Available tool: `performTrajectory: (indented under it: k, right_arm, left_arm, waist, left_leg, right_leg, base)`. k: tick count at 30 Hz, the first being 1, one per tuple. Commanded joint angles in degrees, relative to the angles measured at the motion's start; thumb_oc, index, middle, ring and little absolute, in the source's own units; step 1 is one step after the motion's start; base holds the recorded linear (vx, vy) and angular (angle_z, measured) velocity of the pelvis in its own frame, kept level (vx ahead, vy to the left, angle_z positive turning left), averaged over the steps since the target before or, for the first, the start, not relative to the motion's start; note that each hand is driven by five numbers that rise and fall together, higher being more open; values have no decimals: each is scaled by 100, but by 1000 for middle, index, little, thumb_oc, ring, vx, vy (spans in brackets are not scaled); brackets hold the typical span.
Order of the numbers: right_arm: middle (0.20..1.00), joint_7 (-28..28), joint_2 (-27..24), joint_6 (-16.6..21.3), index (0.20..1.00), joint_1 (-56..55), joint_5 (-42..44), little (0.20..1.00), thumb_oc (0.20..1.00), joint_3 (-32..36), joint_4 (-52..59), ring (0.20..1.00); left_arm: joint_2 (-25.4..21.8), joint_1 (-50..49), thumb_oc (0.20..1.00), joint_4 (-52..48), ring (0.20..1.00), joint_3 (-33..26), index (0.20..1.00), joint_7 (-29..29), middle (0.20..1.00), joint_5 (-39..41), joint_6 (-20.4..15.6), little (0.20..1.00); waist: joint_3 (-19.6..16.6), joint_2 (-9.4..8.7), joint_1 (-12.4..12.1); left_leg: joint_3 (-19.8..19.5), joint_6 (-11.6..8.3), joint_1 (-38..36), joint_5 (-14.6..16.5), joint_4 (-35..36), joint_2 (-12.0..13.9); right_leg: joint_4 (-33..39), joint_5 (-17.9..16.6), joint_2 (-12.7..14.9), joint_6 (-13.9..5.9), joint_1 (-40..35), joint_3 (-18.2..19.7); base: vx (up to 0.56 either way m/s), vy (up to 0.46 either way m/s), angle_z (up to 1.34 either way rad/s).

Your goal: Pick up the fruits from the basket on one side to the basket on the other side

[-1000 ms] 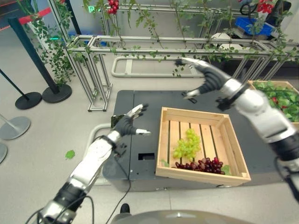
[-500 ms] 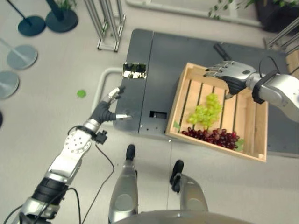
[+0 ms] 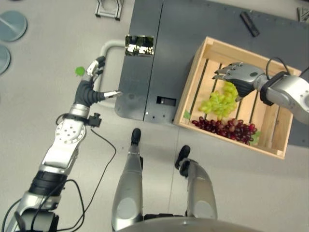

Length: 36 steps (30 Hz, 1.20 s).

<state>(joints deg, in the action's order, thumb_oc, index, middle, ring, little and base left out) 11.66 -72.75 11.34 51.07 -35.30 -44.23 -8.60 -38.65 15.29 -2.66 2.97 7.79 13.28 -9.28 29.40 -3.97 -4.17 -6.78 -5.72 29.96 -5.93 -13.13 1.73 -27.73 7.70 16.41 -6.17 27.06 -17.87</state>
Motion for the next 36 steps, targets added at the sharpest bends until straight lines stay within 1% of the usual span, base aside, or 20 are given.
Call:
performTrajectory:
  k: [1, 4, 7, 13, 15, 17, 25, 26, 27, 28, 29, 32, 33, 36]
  right_arm:
    - [1000, -146, -169, -9, 1000, 682, -92, 1000, 1000, -199, -6, 1000]
    - [1000, -138, -137, -2, 1000, 756, -99, 1000, 1000, -334, -162, 1000]
    - [1000, -120, -54, 23, 1000, 841, -261, 1000, 1000, -705, -555, 1000]
    - [1000, -111, 208, -55, 1000, 789, -552, 1000, 1000, -937, -1040, 1000]
    - [1000, -90, 273, -74, 1000, 682, -536, 1000, 1000, -903, -1107, 1000]
    - [1000, -93, 274, -72, 1000, 675, -539, 1000, 1000, -893, -1109, 1000]
    - [1000, -122, 345, -116, 1000, 463, -530, 1000, 1000, -751, -1151, 1000]
    - [1000, -141, 375, -125, 1000, 440, -546, 1000, 1000, -761, -1182, 1000]
    - [1000, -162, 413, -134, 1000, 420, -545, 1000, 1000, -745, -1239, 1000]
    - [1000, -165, 418, -129, 1000, 415, -548, 1000, 1000, -749, -1244, 1000]
    - [1000, -209, 477, -162, 1000, 350, -571, 1000, 1000, -698, -1351, 1000]
    - [1000, -284, 644, -217, 1000, 213, -637, 1000, 1000, -630, -1652, 1000]
    - [1000, -321, 759, -249, 1000, 148, -680, 1000, 1000, -630, -1837, 1000]
    - [1000, -391, 929, -315, 1000, 53, -760, 1000, 1000, -603, -2107, 1000]
  left_arm:
    - [37, 112, 1000, -215, 1000, -470, 1000, 277, 1000, 129, -415, 1000]
    - [61, 175, 1000, -172, 1000, -450, 1000, 311, 1000, 186, -439, 1000]
    - [58, 273, 1000, -116, 1000, -408, 1000, 391, 1000, 233, -478, 1000]
    - [45, 433, 1000, -64, 1000, -323, 1000, 495, 1000, 217, -490, 1000]
    - [90, 437, 1000, -75, 1000, -290, 1000, 526, 1000, 214, -484, 1000]
    - [87, 442, 1000, -75, 1000, -287, 1000, 527, 1000, 214, -484, 1000]
    - [211, 419, 1000, -133, 1000, -248, 1000, 621, 1000, 152, -491, 1000]
    - [238, 397, 1000, -152, 1000, -227, 1000, 621, 1000, 146, -489, 1000]
    - [240, 382, 1000, -180, 1000, -228, 1000, 633, 1000, 128, -498, 1000]
    - [242, 380, 1000, -175, 1000, -226, 1000, 635, 1000, 127, -493, 1000]
    - [286, 357, 1000, -229, 1000, -212, 1000, 645, 1000, 117, -501, 1000]
    - [360, 382, 1000, -232, 1000, -147, 1000, 654, 1000, 123, -504, 1000]
    - [392, 377, 1000, -245, 1000, -114, 1000, 653, 1000, 143, -519, 1000]
    - [442, 375, 1000, -274, 1000, -68, 1000, 670, 1000, 145, -517, 1000]
  waist:
    - [-4, -14, -6]
    - [35, 11, -11]
    - [39, 70, -10]
    - [39, 138, -11]
    - [39, 182, 6]
    - [39, 179, 4]
    - [39, 277, 28]
    - [39, 285, 32]
    - [39, 303, 14]
    - [39, 298, 25]
    - [39, 328, 22]
    - [39, 378, 20]
    - [39, 403, 22]
    - [39, 440, 19]
  left_leg:
    - [-168, 127, 93, 543, -490, -25]
    - [-202, 126, 127, 522, -484, -41]
    - [-256, 116, 200, 515, -472, -65]
    - [-304, 117, 397, 492, -471, -96]
    - [-317, 124, 525, 491, -512, -115]
    - [-318, 124, 531, 493, -518, -118]
    - [-397, 128, 818, 442, -472, -171]
    - [-426, 110, 751, 586, -487, -161]
    - [-409, 126, 865, 446, -468, -174]
    - [-436, 109, 774, 579, -479, -165]
    - [-418, 129, 907, 444, -466, -189]
    - [-428, 131, 956, 447, -470, -210]
    - [-456, 116, 869, 606, -492, -211]
    - [-457, 120, 911, 612, -505, -228]
  right_leg:
    - [358, -422, -68, -67, 263, -164]
    - [310, -407, -51, -64, 309, -176]
    - [232, -355, -15, -58, 403, -209]
    - [148, -319, 7, -69, 624, -209]
    - [71, -299, 36, -69, 757, -215]
    - [61, -295, 40, -69, 764, -214]
    - [-173, -180, 92, -62, 1120, -234]
    - [-261, -17, 78, -121, 1095, -159]
    - [-220, -149, 112, -61, 1187, -238]
    - [-265, -10, 87, -121, 1118, -162]
    - [-258, -135, 115, -67, 1240, -227]
    - [-313, -102, 138, -63, 1312, -220]
    - [-398, 64, 129, -124, 1257, -137]
    - [-448, 88, 149, -123, 1334, -107]
  base:
    - [-37, -15, 3]
    - [-19, -15, 7]
    - [0, -16, 6]
    - [3, -10, 5]
    - [0, 0, 0]
    - [6, -7, 6]
    - [25, -19, 7]
    - [18, -22, 6]
    - [85, -44, 8]
    - [-53, 12, 12]
    - [22, -8, 14]
    - [23, -7, 9]
    - [98, -37, 10]
    - [33, -7, 4]
